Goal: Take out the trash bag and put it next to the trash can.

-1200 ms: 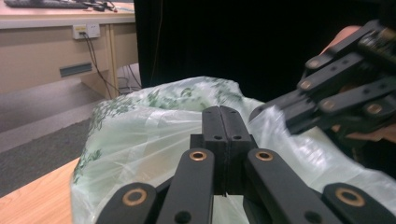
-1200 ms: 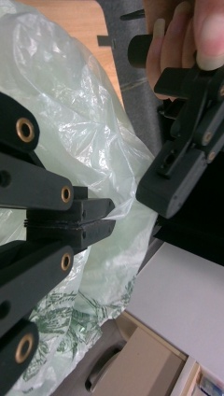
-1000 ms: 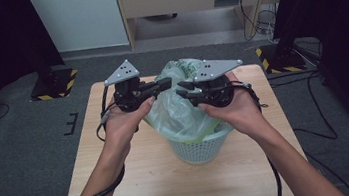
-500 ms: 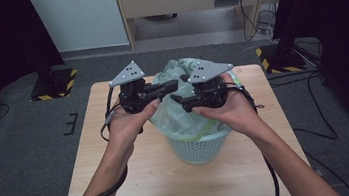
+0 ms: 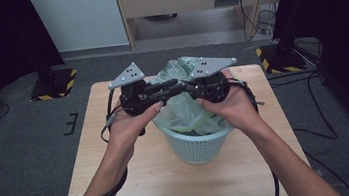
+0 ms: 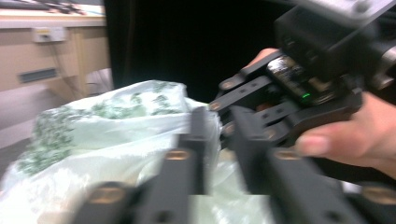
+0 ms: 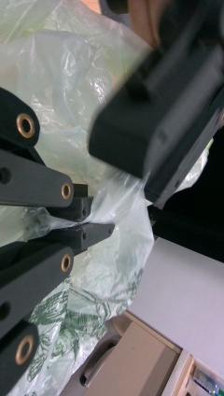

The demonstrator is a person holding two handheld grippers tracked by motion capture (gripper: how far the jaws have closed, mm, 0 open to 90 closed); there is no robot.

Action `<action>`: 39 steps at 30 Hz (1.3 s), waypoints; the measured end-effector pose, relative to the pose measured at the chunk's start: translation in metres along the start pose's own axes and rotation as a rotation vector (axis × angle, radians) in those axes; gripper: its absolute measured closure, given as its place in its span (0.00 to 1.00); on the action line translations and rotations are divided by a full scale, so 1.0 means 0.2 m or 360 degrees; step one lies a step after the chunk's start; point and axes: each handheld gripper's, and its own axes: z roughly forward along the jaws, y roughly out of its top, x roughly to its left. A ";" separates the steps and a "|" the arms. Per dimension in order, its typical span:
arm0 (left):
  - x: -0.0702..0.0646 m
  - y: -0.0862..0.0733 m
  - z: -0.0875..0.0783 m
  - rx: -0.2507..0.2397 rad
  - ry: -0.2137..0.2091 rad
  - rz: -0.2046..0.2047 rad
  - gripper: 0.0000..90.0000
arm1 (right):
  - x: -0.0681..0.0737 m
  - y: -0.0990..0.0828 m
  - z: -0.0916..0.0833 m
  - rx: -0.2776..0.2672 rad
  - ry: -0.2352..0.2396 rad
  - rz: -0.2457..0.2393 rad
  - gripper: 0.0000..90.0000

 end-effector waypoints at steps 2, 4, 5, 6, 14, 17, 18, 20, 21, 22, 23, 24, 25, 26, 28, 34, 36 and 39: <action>0.00 0.00 0.00 -0.0006 0.0059 0.0036 0.59 | -0.01 0.00 -0.02 -0.0023 -0.0005 0.0028 1.00; -0.01 -0.01 0.02 0.0008 0.0151 0.0083 0.43 | -0.03 0.01 -0.03 -0.0044 -0.0025 0.0047 1.00; -0.01 -0.01 0.02 0.0005 0.0169 0.0105 0.37 | -0.03 0.02 -0.04 -0.0050 -0.0028 0.0055 1.00; -0.01 -0.01 0.03 0.0001 0.0169 0.0119 0.34 | -0.03 0.02 -0.05 -0.0055 -0.0032 0.0062 1.00; -0.05 -0.02 0.13 0.0159 0.0273 0.0333 0.28 | -0.03 0.08 -0.09 -0.0124 -0.0005 0.0096 1.00; -0.06 -0.02 0.15 0.0172 0.0269 0.0339 0.33 | -0.01 0.10 -0.11 -0.0143 0.0012 0.0085 1.00; -0.06 -0.03 0.16 0.0182 0.0279 0.0355 0.35 | 0.00 0.10 -0.11 -0.0149 0.0021 0.0085 1.00; -0.05 -0.03 0.17 0.0192 0.0292 0.0380 0.40 | 0.01 0.11 -0.12 -0.0155 0.0029 0.0075 1.00; -0.05 -0.03 0.17 0.0189 0.0288 0.0376 0.44 | 0.02 0.12 -0.13 -0.0160 0.0034 0.0075 1.00; -0.05 -0.03 0.18 0.0187 0.0285 0.0373 0.47 | 0.02 0.12 -0.13 -0.0165 0.0040 0.0075 1.00; -0.04 -0.04 0.17 0.0185 0.0279 0.0377 0.53 | 0.03 0.13 -0.13 -0.0165 0.0047 0.0076 1.00; -0.04 -0.04 0.17 0.0186 0.0268 0.0379 0.63 | 0.03 0.13 -0.14 -0.0162 0.0046 0.0074 1.00; -0.04 -0.04 0.17 0.0188 0.0269 0.0374 0.70 | 0.04 0.13 -0.14 -0.0161 0.0049 0.0070 1.00; -0.04 -0.04 0.17 0.0182 0.0270 0.0363 0.79 | 0.04 0.13 -0.14 -0.0158 0.0049 0.0064 1.00; -0.03 -0.04 0.16 0.0169 0.0250 0.0323 0.91 | 0.04 0.12 -0.14 -0.0159 0.0031 0.0045 0.99; -0.01 -0.05 0.12 0.0157 0.0267 0.0293 0.98 | 0.01 0.09 -0.17 -0.0169 -0.0054 0.0050 0.64; -0.01 -0.05 0.12 0.0156 0.0263 0.0303 0.98 | -0.02 0.07 -0.18 -0.0164 -0.0090 0.0057 0.55; -0.03 -0.05 0.12 0.0157 0.0245 0.0330 0.98 | -0.04 0.05 -0.18 -0.0141 -0.0118 0.0083 0.48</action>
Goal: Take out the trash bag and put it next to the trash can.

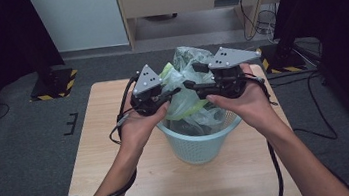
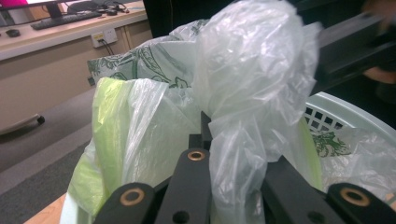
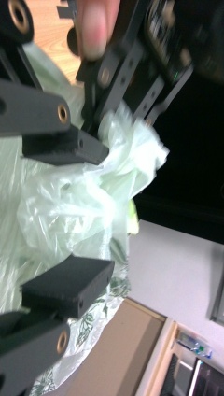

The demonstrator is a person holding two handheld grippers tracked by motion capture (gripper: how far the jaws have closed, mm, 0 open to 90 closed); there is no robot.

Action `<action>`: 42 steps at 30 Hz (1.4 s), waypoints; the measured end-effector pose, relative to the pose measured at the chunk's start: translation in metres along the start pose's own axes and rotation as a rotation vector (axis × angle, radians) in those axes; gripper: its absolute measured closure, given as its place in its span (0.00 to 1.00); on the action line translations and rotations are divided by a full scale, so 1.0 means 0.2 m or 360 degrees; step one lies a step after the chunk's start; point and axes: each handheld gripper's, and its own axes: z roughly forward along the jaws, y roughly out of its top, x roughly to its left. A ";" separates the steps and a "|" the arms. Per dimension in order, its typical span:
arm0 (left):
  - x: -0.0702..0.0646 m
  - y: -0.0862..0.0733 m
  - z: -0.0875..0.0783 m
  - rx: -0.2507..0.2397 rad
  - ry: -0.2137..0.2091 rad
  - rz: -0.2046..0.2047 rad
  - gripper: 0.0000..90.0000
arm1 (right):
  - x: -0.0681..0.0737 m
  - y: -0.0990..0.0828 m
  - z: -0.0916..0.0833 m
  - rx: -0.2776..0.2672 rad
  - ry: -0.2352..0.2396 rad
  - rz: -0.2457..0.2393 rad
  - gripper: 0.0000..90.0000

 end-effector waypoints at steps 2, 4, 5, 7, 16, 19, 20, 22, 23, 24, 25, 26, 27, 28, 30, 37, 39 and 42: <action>-0.02 0.00 0.00 -0.0005 -0.0017 0.0033 0.98 | -0.02 -0.01 0.01 0.0012 -0.0017 0.0015 0.47; -0.03 0.00 0.00 -0.0014 -0.0031 0.0051 0.98 | -0.03 -0.02 0.02 0.0019 -0.0014 0.0046 0.46; -0.03 0.00 0.00 -0.0014 -0.0031 0.0051 0.98 | -0.03 -0.02 0.02 0.0019 -0.0014 0.0046 0.46; -0.03 0.00 -0.01 -0.0021 -0.0032 0.0068 0.98 | -0.04 -0.03 0.03 0.0031 -0.0007 0.0071 0.45; 0.00 -0.02 -0.04 -0.0061 -0.0062 0.0046 0.98 | -0.08 -0.10 0.07 0.0118 0.0088 0.0092 0.41; 0.01 -0.02 -0.05 -0.0097 -0.0092 0.0002 0.98 | -0.06 -0.12 0.08 0.0163 0.0127 0.0002 0.55; 0.02 -0.02 -0.05 -0.0105 -0.0104 -0.0005 0.98 | -0.06 -0.13 0.08 0.0171 0.0152 -0.0022 0.65; 0.02 -0.02 -0.06 -0.0106 -0.0137 -0.0004 0.98 | -0.06 -0.13 0.08 0.0169 0.0177 -0.0043 0.80; 0.02 -0.02 -0.06 -0.0099 -0.0149 0.0004 0.98 | -0.06 -0.13 0.08 0.0161 0.0184 -0.0036 0.86; 0.02 -0.02 -0.06 -0.0099 -0.0149 0.0004 0.97 | -0.06 -0.13 0.08 0.0161 0.0184 -0.0036 0.86; 0.01 -0.02 -0.06 -0.0098 -0.0149 0.0004 0.97 | -0.06 -0.13 0.08 0.0140 0.0197 -0.0020 0.93; 0.01 -0.02 -0.06 -0.0099 -0.0150 -0.0001 0.95 | -0.06 -0.12 0.08 0.0126 0.0209 0.0002 0.96; 0.01 -0.02 -0.06 -0.0100 -0.0146 0.0001 0.92 | -0.07 -0.12 0.07 0.0112 0.0210 0.0013 0.97; 0.00 -0.01 -0.05 -0.0098 -0.0143 0.0012 0.89 | -0.07 -0.11 0.07 0.0102 0.0212 0.0022 0.98; -0.01 -0.01 -0.04 -0.0079 -0.0148 0.0022 0.77 | -0.07 -0.09 0.07 0.0073 0.0224 0.0048 0.99; -0.04 0.00 0.01 -0.0043 -0.0084 0.0033 0.63 | -0.05 -0.05 0.06 0.0031 0.0276 0.0074 1.00; -0.05 0.01 0.02 -0.0043 -0.0064 0.0049 0.63 | -0.04 -0.04 0.06 0.0013 0.0296 0.0074 1.00; -0.05 0.01 0.03 -0.0033 -0.0062 0.0061 0.62 | -0.01 -0.02 0.05 0.0003 0.0326 0.0052 1.00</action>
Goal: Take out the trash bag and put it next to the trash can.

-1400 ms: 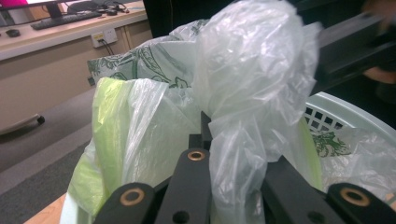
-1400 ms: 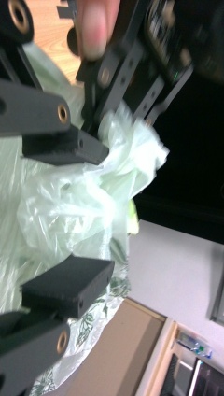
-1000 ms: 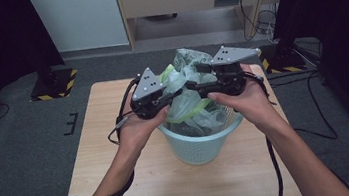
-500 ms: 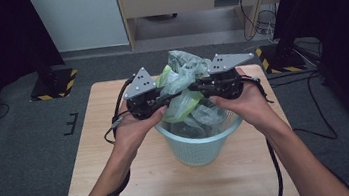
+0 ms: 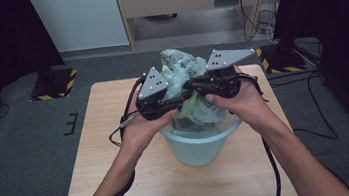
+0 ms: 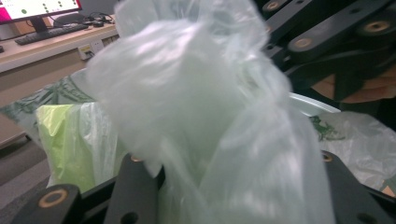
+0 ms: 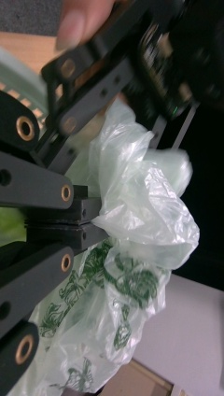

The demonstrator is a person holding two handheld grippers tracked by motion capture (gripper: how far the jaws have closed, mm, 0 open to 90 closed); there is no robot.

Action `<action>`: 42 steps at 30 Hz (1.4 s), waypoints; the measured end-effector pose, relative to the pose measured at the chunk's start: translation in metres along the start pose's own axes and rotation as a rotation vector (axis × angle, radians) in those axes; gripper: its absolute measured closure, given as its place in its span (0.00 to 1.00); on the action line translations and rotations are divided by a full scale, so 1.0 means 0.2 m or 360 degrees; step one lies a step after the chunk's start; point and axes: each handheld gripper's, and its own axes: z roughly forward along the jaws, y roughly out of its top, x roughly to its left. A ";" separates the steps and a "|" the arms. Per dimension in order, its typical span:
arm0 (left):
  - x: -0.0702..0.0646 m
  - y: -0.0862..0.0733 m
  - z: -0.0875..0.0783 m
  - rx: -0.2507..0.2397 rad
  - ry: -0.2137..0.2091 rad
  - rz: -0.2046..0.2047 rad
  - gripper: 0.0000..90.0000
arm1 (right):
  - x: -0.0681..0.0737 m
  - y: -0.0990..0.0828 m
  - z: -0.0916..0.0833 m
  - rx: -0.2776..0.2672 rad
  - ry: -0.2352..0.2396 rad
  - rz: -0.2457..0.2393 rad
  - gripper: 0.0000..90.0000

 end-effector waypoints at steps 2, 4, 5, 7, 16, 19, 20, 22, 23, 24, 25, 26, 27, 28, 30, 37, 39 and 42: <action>0.00 0.00 0.01 0.0000 -0.0001 0.0006 0.63 | 0.02 0.02 0.00 -0.0034 0.0034 0.0012 1.00; 0.00 0.00 0.00 0.0008 0.0000 0.0039 0.75 | 0.03 0.03 -0.01 -0.0057 0.0053 0.0017 1.00; 0.00 0.00 0.00 0.0022 0.0013 0.0053 0.80 | 0.04 0.03 0.00 -0.0049 0.0052 0.0003 1.00; 0.00 0.00 -0.01 0.0035 0.0026 0.0047 0.92 | 0.04 0.04 0.00 -0.0047 0.0036 0.0006 0.95; 0.05 -0.01 -0.06 -0.0008 0.0108 0.0006 0.97 | -0.01 -0.01 -0.04 -0.0026 -0.0185 -0.0017 0.46; 0.06 0.00 -0.07 -0.0022 0.0108 0.0003 0.97 | -0.02 -0.04 -0.03 0.0030 -0.0213 -0.0042 0.44; 0.06 0.00 -0.07 -0.0019 0.0112 0.0007 0.97 | -0.03 -0.05 -0.03 0.0039 -0.0217 -0.0042 0.45; 0.06 0.00 -0.07 -0.0011 0.0117 0.0018 0.97 | -0.03 -0.06 -0.03 0.0034 -0.0215 -0.0033 0.45; 0.05 0.00 -0.07 -0.0006 0.0120 0.0023 0.97 | -0.03 -0.07 -0.03 0.0033 -0.0213 -0.0028 0.44; 0.05 0.00 -0.07 -0.0006 0.0123 0.0026 0.97 | -0.03 -0.07 -0.03 0.0029 -0.0216 -0.0021 0.43; 0.05 0.00 -0.07 -0.0007 0.0123 0.0025 0.97 | -0.03 -0.07 -0.03 0.0031 -0.0218 -0.0012 0.42; 0.05 0.00 -0.07 -0.0008 0.0125 0.0024 0.97 | -0.03 -0.07 -0.03 0.0029 -0.0220 -0.0008 0.40; 0.05 0.00 -0.07 -0.0012 0.0128 0.0020 0.97 | -0.03 -0.08 -0.03 0.0031 -0.0225 -0.0005 0.39; 0.05 0.00 -0.07 -0.0016 0.0130 0.0017 0.97 | -0.04 -0.08 -0.03 0.0037 -0.0230 -0.0002 0.37; 0.06 0.01 -0.08 -0.0016 0.0140 0.0015 0.97 | -0.04 -0.08 -0.04 0.0041 -0.0241 0.0018 0.30; 0.07 0.02 -0.10 -0.0043 0.0179 0.0009 0.97 | -0.05 -0.09 -0.09 0.0030 -0.0295 0.0080 0.12; 0.07 0.03 -0.10 -0.0048 0.0194 0.0006 0.97 | -0.06 -0.10 -0.11 0.0007 -0.0315 0.0090 0.10; 0.09 0.02 -0.11 -0.0052 0.0209 -0.0006 0.97 | -0.08 -0.11 -0.14 0.0002 -0.0315 0.0130 0.07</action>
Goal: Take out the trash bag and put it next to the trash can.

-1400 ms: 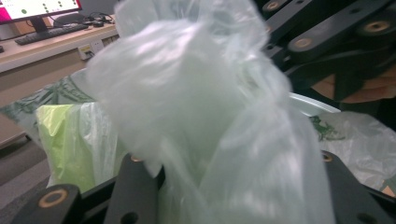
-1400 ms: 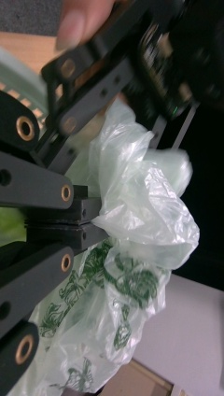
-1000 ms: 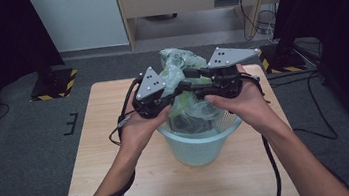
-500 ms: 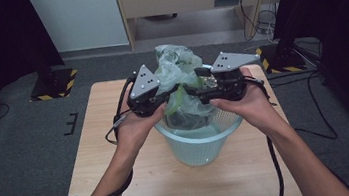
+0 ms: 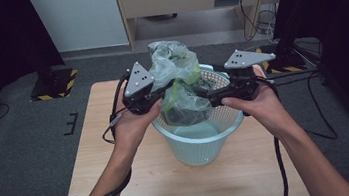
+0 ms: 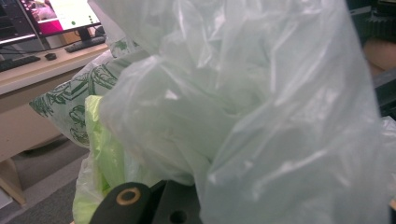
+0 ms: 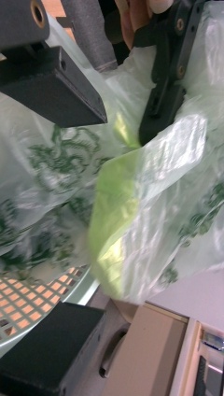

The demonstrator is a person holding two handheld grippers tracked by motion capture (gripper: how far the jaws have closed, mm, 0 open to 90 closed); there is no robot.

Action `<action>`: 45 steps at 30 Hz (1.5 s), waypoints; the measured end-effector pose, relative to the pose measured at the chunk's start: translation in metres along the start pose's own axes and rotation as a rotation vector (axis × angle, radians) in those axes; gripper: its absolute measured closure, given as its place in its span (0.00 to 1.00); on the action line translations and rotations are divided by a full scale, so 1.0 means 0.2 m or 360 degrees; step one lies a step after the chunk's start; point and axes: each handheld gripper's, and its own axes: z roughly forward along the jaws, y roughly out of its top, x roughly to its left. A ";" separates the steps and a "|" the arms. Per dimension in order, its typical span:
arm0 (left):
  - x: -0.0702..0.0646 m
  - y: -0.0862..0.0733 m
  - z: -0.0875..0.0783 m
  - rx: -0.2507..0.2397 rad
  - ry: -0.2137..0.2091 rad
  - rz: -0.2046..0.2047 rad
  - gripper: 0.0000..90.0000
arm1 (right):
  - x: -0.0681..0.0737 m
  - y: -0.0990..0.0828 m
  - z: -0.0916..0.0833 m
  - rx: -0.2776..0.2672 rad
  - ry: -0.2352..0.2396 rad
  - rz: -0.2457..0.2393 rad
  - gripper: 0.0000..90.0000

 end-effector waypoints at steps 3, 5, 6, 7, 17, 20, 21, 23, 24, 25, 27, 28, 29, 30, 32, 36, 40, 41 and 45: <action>0.01 0.00 0.00 -0.0006 0.0009 -0.0013 0.97 | -0.02 -0.02 -0.01 0.0013 -0.0014 0.0019 0.06; 0.01 -0.01 0.00 -0.0008 0.0010 -0.0017 0.97 | -0.03 -0.03 -0.01 0.0022 -0.0037 0.0032 0.06; 0.01 -0.01 0.00 -0.0009 0.0012 -0.0017 0.97 | -0.04 -0.04 -0.01 0.0024 -0.0047 0.0039 0.06; 0.01 -0.01 -0.01 -0.0011 0.0012 -0.0019 0.97 | -0.05 -0.04 -0.01 0.0029 -0.0055 0.0053 0.06; 0.02 0.00 -0.02 -0.0042 0.0010 -0.0026 0.97 | -0.09 -0.08 -0.02 0.0039 -0.0107 0.0117 0.06; 0.02 0.00 -0.02 -0.0051 -0.0007 -0.0027 0.97 | -0.08 -0.08 -0.03 0.0030 -0.0098 0.0097 0.08; 0.01 0.01 -0.02 -0.0053 -0.0010 -0.0024 0.97 | -0.08 -0.08 -0.03 0.0025 -0.0094 0.0088 0.09; 0.01 0.01 -0.02 -0.0062 -0.0018 -0.0026 0.97 | -0.07 -0.07 -0.03 0.0017 -0.0094 0.0069 0.11; 0.01 0.01 -0.02 -0.0067 -0.0020 -0.0028 0.97 | -0.07 -0.07 -0.03 0.0005 -0.0092 0.0061 0.13; 0.01 0.01 -0.02 -0.0069 -0.0025 -0.0026 0.97 | -0.06 -0.06 -0.03 -0.0004 -0.0091 0.0051 0.13; 0.00 0.02 -0.02 -0.0065 -0.0024 -0.0020 0.97 | -0.05 -0.06 -0.03 -0.0032 -0.0066 0.0032 0.14; 0.00 0.02 -0.02 -0.0065 -0.0027 -0.0021 0.97 | -0.05 -0.05 -0.03 -0.0044 -0.0050 0.0021 0.15; 0.00 0.02 -0.02 -0.0067 -0.0029 -0.0022 0.97 | -0.04 -0.05 -0.03 -0.0051 -0.0045 -0.0003 0.17; 0.00 0.02 -0.02 -0.0069 -0.0036 -0.0026 0.97 | -0.03 -0.04 -0.02 -0.0059 -0.0039 -0.0025 0.18; 0.00 0.02 -0.01 -0.0077 -0.0054 -0.0041 0.97 | -0.01 -0.03 -0.01 -0.0065 -0.0018 -0.0059 0.19; -0.01 0.03 -0.01 -0.0087 -0.0076 -0.0041 0.97 | 0.03 -0.01 0.02 -0.0067 0.0008 -0.0123 0.19; -0.03 0.05 -0.01 -0.0092 -0.0100 -0.0028 0.97 | 0.07 0.01 0.06 -0.0062 0.0043 -0.0169 0.20; -0.03 0.05 -0.01 -0.0096 -0.0106 -0.0027 0.97 | 0.08 0.01 0.06 -0.0059 0.0042 -0.0188 0.21; -0.04 0.06 -0.01 -0.0118 -0.0151 -0.0045 0.97 | 0.11 0.01 0.10 -0.0047 0.0050 -0.0243 0.30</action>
